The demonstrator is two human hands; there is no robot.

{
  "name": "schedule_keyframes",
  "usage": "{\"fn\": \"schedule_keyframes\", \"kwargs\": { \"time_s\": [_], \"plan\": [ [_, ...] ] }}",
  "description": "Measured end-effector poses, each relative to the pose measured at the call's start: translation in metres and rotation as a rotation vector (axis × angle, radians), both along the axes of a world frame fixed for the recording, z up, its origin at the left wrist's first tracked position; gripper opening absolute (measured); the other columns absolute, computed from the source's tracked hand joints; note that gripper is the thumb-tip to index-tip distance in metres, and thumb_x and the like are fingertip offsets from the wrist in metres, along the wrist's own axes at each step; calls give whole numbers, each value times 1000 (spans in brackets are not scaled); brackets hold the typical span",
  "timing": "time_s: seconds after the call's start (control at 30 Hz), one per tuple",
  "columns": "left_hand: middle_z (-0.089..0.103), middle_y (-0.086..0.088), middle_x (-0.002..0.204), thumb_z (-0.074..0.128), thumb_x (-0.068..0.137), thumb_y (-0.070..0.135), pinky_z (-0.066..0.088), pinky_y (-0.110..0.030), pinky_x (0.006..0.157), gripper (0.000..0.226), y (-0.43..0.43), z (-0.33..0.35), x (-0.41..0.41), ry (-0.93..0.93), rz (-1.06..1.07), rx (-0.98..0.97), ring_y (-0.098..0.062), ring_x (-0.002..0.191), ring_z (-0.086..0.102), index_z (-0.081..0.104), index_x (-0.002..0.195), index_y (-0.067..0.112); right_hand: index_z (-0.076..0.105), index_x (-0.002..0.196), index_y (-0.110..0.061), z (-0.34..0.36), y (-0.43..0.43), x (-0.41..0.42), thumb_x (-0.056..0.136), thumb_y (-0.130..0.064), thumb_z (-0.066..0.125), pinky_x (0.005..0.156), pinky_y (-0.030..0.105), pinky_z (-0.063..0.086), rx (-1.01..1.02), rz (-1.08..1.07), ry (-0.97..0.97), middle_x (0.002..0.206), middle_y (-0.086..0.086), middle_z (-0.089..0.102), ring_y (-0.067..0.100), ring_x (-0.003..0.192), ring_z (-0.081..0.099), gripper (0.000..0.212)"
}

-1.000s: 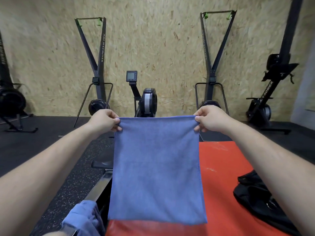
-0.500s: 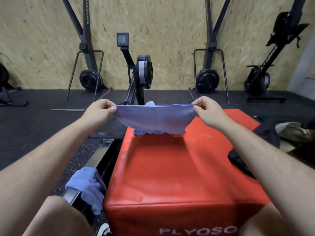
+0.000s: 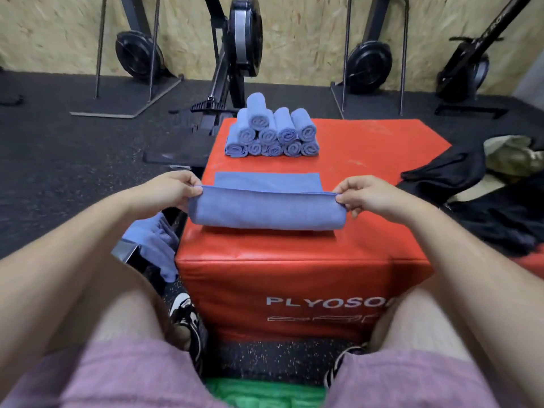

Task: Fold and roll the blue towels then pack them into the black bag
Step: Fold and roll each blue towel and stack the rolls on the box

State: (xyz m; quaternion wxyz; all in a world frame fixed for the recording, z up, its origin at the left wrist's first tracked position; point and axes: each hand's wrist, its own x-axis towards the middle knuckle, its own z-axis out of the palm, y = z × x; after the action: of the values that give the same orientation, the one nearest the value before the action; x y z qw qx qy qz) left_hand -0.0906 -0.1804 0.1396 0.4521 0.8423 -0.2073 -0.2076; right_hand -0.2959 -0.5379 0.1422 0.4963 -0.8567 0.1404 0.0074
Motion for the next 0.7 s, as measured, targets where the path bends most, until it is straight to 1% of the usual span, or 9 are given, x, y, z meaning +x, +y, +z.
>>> {"fn": "schedule_keyframes", "kwargs": {
  "time_s": [0.07, 0.13, 0.23, 0.3, 0.4, 0.43, 0.53, 0.63, 0.7],
  "plan": [
    [56, -4, 66, 55, 99, 1, 52, -27, 57, 21, -1, 0, 2, 24, -5, -32, -11, 54, 57, 53, 81, 11, 62, 97, -7, 3, -3, 4, 95, 1, 56, 55, 25, 48, 13, -24, -5, 75, 5, 62, 11, 61, 58, 10],
    [57, -8, 71, 57, 99, 3, 51, -35, 65, 18, -5, -1, 9, -15, 0, -30, -18, 63, 57, 54, 82, 11, 62, 100, -4, 1, -5, 14, 95, 0, 57, 56, 27, 48, -32, -73, -13, 79, 9, 62, 13, 64, 58, 9],
    [57, -10, 75, 58, 98, 5, 48, -32, 65, 17, -20, -7, 21, -81, 33, 1, -20, 69, 54, 54, 83, 12, 63, 96, -7, -9, -9, 34, 93, -1, 57, 54, 27, 49, -134, -131, 7, 79, 8, 64, 14, 66, 59, 9],
    [57, -8, 77, 59, 98, 8, 48, -30, 65, 16, -32, -14, 31, -105, 61, 24, -19, 70, 53, 55, 83, 13, 64, 94, -9, -17, -13, 47, 93, -3, 56, 53, 24, 50, -193, -147, 29, 79, 6, 67, 13, 66, 62, 10],
    [59, -5, 77, 61, 95, 12, 46, -33, 68, 13, -47, -29, 49, -139, 109, 66, -18, 70, 53, 56, 83, 15, 64, 90, -11, -29, -16, 65, 92, -2, 54, 48, 16, 46, -263, -172, 26, 75, 5, 67, 4, 52, 59, 13],
    [59, -5, 77, 62, 94, 13, 45, -33, 69, 11, -52, -35, 54, -152, 121, 81, -19, 70, 52, 57, 84, 15, 63, 88, -13, -34, -17, 71, 92, -2, 54, 48, 16, 45, -285, -176, 28, 74, 4, 66, 4, 51, 57, 14],
    [59, -1, 75, 63, 90, 15, 41, -31, 64, 7, -65, -50, 64, -193, 131, 143, -18, 68, 51, 59, 86, 12, 65, 88, -17, -48, -21, 85, 90, -7, 57, 54, 22, 43, -322, -189, 63, 75, -1, 65, 15, 64, 58, 13],
    [58, 1, 73, 61, 89, 13, 40, -30, 61, 7, -74, -63, 69, -235, 129, 185, -17, 66, 50, 56, 84, 13, 64, 89, -15, -58, -25, 94, 87, -7, 55, 54, 26, 45, -285, -249, 86, 71, -1, 64, 16, 57, 56, 13],
    [59, 1, 71, 58, 91, 15, 41, -31, 59, 10, -76, -70, 73, -266, 150, 185, -18, 65, 52, 55, 82, 13, 63, 89, -14, -63, -27, 97, 86, -8, 52, 59, 30, 49, -264, -282, 79, 70, -1, 64, 16, 57, 56, 13]
  ]
}}
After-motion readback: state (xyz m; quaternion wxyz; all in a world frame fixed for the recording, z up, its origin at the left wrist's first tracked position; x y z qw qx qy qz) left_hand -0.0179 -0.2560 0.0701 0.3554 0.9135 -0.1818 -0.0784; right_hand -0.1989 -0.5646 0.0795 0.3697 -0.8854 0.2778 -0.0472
